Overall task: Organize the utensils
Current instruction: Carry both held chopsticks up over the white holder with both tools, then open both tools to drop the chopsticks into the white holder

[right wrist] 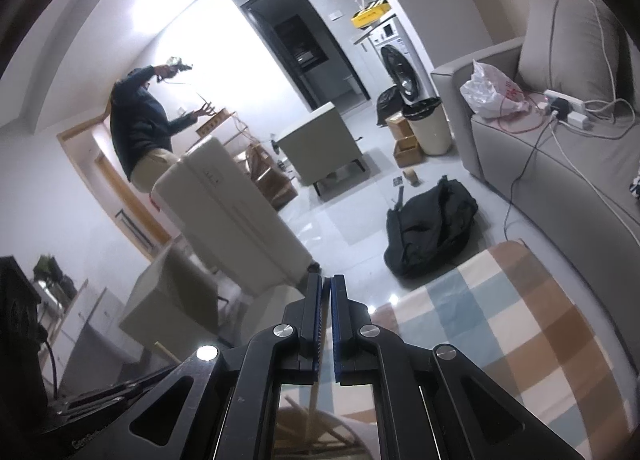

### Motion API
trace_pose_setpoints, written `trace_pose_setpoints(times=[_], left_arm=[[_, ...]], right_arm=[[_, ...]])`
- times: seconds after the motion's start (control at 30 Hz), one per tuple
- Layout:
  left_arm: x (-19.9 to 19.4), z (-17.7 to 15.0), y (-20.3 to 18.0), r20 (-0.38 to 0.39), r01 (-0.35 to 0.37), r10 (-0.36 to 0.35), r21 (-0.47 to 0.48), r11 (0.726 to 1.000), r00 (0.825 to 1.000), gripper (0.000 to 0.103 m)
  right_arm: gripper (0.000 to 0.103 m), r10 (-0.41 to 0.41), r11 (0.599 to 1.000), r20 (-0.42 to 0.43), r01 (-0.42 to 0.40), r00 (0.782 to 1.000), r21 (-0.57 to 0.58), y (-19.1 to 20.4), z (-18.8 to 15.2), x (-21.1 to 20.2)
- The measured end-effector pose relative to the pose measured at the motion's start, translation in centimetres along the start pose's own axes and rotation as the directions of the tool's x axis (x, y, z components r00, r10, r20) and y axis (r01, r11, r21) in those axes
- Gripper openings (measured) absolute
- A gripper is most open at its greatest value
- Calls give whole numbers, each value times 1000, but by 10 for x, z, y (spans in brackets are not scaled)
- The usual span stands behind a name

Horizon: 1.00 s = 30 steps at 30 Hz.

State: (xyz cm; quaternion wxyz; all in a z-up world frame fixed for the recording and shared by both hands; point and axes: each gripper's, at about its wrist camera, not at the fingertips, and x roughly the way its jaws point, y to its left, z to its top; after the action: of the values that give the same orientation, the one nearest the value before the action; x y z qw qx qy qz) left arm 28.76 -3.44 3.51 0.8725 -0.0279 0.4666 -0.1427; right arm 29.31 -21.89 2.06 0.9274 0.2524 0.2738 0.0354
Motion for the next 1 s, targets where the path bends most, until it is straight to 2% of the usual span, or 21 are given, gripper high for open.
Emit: trace_pose_setpoints(times=[0.23,0.33,0.5,0.57,0.7,0.77,0.83,1.0], left_arm=[[4,-9,-1,-38,-7,7,8,1000,999,1],[10,-15,-2,-79,17,-17,-2,1000,997,1],[14,-26,-9,-131,16,-13,21,1000,991,1],[9,-28,-7,-125,19,-17,17,1000,992,2],[-3,-33,-1,-109,-3,1,-12,1000,994,25],[-11,-37,1,-93,5,-8,-29,1000,996,33],[-20,-43,2,-77,1,-4,-39,999,997,40],[-37,-59,-7,-44,-48,47,-30,998,998,58]], right_arm=[[4,-2,997,-26,0,1000,-72,0,-12,-8],[4,-1,997,-44,-3,999,-76,-1,-16,-11],[7,14,996,-141,-27,990,-90,-2,-28,-7],[7,24,995,-179,-41,984,-92,-3,-34,-6],[11,38,995,-218,-57,975,-84,-9,-43,-15],[20,37,996,-216,-55,976,-76,-12,-44,-24],[36,40,997,-200,-54,979,-61,-17,-43,-37],[50,45,998,-182,-52,982,-38,-22,-43,-66]])
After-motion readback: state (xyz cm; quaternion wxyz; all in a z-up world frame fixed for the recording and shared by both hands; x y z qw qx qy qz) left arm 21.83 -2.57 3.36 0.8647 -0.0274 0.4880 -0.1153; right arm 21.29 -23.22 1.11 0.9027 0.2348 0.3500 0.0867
